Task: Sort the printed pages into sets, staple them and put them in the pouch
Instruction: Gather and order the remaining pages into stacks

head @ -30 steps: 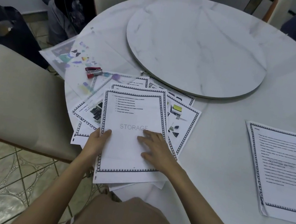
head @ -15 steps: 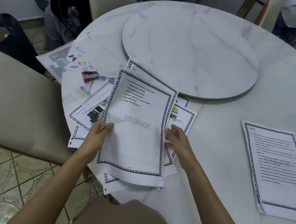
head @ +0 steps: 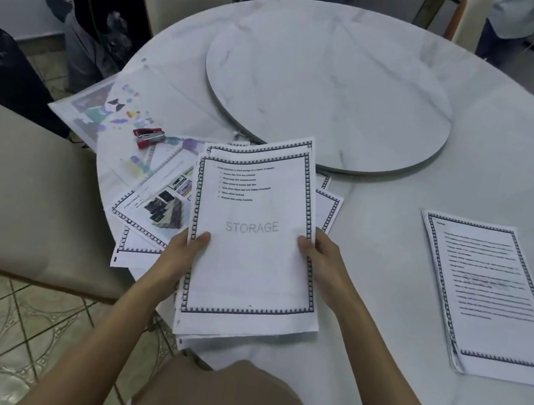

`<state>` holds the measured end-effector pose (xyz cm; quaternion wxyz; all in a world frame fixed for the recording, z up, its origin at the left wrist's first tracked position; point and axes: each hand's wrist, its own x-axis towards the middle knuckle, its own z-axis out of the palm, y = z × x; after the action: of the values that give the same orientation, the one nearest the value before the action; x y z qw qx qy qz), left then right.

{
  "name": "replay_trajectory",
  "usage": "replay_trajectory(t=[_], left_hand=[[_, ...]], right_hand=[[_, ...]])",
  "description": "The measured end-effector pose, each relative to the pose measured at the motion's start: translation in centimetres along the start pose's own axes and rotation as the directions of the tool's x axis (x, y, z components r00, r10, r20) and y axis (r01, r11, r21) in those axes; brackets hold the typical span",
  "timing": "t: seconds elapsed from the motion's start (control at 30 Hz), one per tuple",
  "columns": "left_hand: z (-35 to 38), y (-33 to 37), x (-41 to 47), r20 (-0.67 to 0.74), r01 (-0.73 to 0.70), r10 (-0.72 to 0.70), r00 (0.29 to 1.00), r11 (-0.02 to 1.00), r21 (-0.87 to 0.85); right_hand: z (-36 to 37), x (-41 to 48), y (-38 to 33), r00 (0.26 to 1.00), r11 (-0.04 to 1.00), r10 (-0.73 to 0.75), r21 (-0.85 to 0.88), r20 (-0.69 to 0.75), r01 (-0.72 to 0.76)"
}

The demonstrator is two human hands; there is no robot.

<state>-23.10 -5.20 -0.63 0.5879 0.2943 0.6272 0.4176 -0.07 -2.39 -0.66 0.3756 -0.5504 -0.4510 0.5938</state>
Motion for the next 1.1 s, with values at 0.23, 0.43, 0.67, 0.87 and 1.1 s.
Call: replay_trajectory(t=[0.23, 0.43, 0.67, 0.87, 1.1], left_hand=[[-2.9, -0.4, 0.0, -0.259, -0.17, 0.189, 0.947, 0.981, 0.097], [-7.9, 0.7, -0.2, -0.469, -0.267, 0.281, 0.837, 0.959, 0.096], [-11.2, 1.2, 0.1, -0.563, -0.228, 0.207, 0.8, 0.973, 0.035], [-10.9, 0.2, 1.1, -0.583, -0.158, 0.113, 0.804, 0.987, -0.026], [-9.7, -0.7, 1.7, -0.567, -0.12, 0.069, 0.821, 0.991, -0.053]], right_hand=[[2.1, 1.4, 0.9, 0.975, 0.887, -0.194, -0.444, -0.105, 0.129], [5.5, 3.0, 2.8, 0.946, 0.605, -0.301, -0.742, 0.121, 0.287], [3.7, 2.5, 3.4, 0.949, 0.432, -0.242, -0.853, 0.201, 0.291], [-0.1, 0.2, 3.7, 0.971, 0.457, -0.221, -0.87, 0.089, 0.184], [-4.1, -1.5, 3.6, 0.987, 0.473, -0.149, -0.872, 0.058, 0.123]])
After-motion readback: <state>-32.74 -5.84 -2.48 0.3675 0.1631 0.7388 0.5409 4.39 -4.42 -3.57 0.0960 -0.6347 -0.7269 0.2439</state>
